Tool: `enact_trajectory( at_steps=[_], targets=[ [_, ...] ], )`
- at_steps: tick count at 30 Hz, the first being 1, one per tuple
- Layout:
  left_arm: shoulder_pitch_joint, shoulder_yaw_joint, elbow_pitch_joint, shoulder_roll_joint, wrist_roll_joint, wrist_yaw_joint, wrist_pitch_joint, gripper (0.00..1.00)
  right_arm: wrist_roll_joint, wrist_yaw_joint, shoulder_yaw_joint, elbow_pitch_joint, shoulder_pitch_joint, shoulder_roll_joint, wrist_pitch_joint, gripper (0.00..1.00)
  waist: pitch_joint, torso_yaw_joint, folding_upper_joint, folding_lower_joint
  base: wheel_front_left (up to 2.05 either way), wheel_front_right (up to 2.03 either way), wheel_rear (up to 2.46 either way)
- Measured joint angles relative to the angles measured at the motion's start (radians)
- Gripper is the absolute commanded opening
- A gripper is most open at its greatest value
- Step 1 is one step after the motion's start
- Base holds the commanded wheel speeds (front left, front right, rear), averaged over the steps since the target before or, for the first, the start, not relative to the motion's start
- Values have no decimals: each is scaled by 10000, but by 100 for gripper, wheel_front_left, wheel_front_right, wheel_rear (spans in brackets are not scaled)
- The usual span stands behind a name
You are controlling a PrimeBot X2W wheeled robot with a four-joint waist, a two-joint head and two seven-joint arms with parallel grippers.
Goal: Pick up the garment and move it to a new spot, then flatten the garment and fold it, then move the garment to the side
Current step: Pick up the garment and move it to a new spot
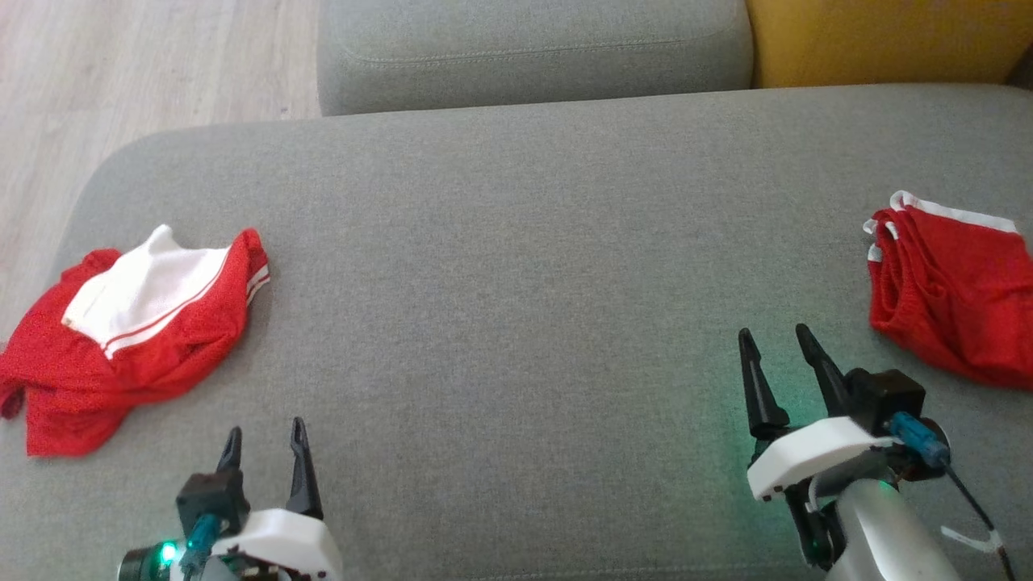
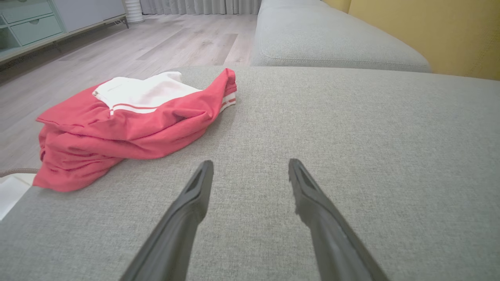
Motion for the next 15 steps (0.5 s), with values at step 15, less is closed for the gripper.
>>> enact_trajectory(
  at_steps=[15],
  targets=[
    [-7,272,-274,-4,-297,313,0,100,270,0,679,-2,-12,-2,0,100,269,940,0,0,0,0,0]
  ],
)
